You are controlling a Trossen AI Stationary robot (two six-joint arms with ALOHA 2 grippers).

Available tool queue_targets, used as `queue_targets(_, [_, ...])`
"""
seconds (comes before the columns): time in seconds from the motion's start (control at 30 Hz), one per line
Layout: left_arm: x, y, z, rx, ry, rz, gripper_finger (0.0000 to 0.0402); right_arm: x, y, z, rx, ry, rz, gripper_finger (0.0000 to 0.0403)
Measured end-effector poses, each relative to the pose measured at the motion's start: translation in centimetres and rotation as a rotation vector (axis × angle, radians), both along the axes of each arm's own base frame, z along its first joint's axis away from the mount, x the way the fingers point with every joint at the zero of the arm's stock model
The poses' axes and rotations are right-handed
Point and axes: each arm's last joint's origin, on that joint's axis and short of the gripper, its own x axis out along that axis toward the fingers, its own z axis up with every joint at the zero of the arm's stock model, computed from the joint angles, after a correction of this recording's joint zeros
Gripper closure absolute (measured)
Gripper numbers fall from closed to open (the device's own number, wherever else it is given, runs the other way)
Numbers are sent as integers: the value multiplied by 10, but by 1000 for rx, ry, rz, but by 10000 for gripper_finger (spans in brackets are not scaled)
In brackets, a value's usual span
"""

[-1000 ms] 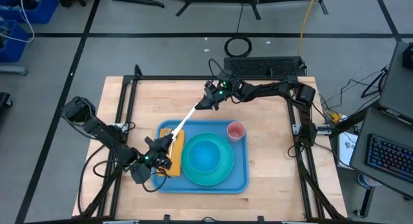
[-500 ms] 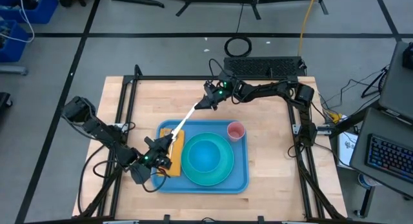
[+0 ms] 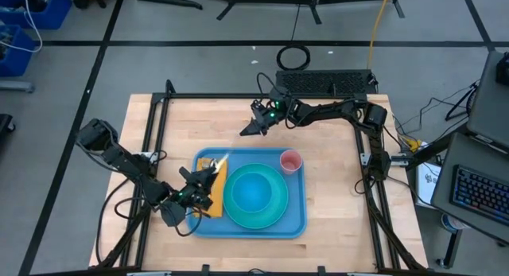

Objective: Set up tray
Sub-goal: Put the knife on top of the yellow napkin beside the spoon

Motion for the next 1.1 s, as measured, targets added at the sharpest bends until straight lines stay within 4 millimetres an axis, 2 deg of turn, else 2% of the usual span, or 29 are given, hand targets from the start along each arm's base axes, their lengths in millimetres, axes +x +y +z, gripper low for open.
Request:
queue_targets(0.13, [1,0,0,-19,-2,-30,249,0,0,0,-10,-6,1,402])
queue_targets(0.33, [0,0,0,-15,-12,-1,238,0,0,1,-20,-22,3,402])
queue_targets(0.73, [0,0,0,-69,-67,3,273,-1,0,2,-1,-22,50,403])
queue_targets(0.87, [-5,-5,0,-184,-180,-10,284,-2,1,3,-5,-31,79,403])
queue_targets(1.1, [-12,-14,1,-427,-426,-12,324,0,3,9,-180,-173,101,403])
